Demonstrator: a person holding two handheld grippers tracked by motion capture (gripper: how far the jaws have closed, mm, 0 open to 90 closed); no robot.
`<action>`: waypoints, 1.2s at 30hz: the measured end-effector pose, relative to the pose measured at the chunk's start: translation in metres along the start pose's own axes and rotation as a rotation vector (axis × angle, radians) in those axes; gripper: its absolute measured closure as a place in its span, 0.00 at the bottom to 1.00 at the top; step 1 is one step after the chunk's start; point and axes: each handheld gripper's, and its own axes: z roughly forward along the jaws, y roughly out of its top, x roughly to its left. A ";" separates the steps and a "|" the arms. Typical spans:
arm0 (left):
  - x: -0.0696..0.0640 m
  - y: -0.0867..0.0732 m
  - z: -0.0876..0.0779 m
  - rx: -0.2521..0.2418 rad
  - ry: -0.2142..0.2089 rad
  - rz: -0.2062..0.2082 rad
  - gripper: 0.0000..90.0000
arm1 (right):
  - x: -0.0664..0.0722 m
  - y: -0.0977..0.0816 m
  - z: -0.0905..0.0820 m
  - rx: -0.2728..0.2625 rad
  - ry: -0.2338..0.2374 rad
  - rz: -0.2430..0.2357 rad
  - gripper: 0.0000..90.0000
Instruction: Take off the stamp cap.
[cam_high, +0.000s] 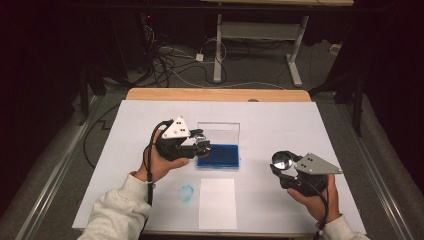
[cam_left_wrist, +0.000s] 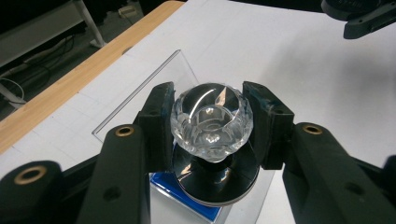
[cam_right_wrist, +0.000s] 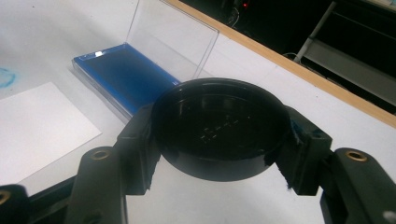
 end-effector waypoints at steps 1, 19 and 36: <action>0.000 0.000 0.000 -0.009 -0.014 0.001 0.61 | 0.000 0.000 0.000 0.000 0.000 0.000 0.43; 0.009 0.019 0.014 0.064 -0.022 0.033 0.61 | -0.003 -0.020 -0.010 0.052 -0.007 0.023 0.43; 0.014 0.028 0.041 0.102 -0.054 0.028 0.61 | -0.002 -0.020 -0.010 0.046 0.005 0.026 0.43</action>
